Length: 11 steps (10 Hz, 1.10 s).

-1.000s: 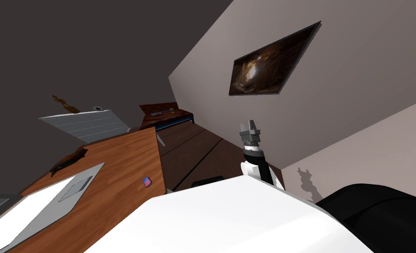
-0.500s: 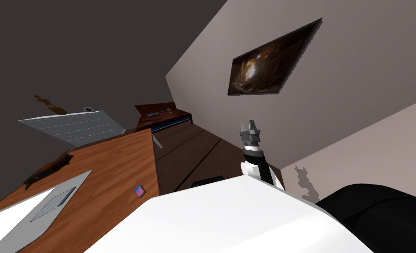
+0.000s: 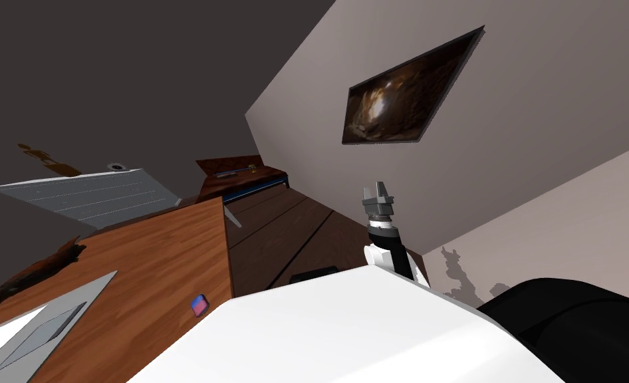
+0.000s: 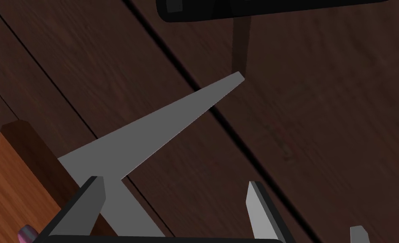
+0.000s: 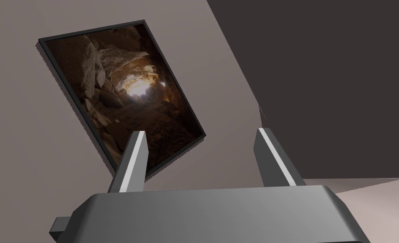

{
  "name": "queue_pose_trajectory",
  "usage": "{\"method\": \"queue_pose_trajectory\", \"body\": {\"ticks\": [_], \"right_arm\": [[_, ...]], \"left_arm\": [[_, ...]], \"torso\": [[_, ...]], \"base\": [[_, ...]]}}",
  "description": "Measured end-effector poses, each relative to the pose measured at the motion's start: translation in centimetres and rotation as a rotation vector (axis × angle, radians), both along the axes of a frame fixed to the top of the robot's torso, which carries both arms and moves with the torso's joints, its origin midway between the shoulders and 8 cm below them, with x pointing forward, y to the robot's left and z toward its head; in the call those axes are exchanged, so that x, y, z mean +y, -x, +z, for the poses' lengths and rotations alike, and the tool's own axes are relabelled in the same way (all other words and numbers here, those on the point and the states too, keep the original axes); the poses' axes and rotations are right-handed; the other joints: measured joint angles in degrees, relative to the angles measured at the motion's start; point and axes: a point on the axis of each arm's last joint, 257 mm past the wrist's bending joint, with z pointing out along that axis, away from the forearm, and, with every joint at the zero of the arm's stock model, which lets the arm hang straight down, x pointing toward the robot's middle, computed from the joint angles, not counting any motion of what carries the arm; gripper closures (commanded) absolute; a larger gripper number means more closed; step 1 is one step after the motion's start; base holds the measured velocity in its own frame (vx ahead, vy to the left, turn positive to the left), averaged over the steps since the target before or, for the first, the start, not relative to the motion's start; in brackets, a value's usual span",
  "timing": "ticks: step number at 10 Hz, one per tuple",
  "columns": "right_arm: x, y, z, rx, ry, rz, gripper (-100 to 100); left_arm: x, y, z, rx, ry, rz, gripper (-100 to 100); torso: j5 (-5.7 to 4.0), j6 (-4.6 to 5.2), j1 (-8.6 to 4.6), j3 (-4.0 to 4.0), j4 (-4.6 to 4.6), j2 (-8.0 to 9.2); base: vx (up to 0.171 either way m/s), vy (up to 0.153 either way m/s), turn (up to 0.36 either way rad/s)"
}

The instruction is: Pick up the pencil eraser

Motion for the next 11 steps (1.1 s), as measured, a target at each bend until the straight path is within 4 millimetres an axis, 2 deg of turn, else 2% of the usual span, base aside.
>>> {"method": "queue_pose_trajectory", "body": {"ticks": [4, 7, 9, 11], "right_arm": [[0.0, 0.0, 0.0, 0.000, 0.000, 0.000, 0], [0.0, 0.0, 0.0, 0.000, 0.000, 0.000, 0], [0.0, 0.0, 0.0, 0.000, 0.000, 0.000, 0], [0.0, 0.0, 0.0, 0.000, 0.000, 0.000, 0]], "left_arm": [[2.2, 4.3, 0.3, 0.090, -0.037, -0.012, -100], [5.1, 9.1, 1.2, 0.195, -0.085, -0.037, -100], [8.0, 11.2, 2.4, 0.261, -0.124, -0.060, -100], [9.0, 12.4, 3.0, 0.290, -0.143, -0.067, -100]], "torso": [[-0.01, -0.03, -0.03, -0.10, -0.05, -0.14], [-0.02, -0.04, -0.06, -0.26, -0.11, -0.42], [-0.02, 0.00, -0.07, -0.29, -0.12, -0.49], [0.00, -0.05, -0.03, -0.05, -0.03, -0.05]], "base": [[0.097, -0.014, -0.065], [0.174, -0.016, -0.101], [0.166, -0.010, -0.099], [0.053, 0.005, -0.029]]}}
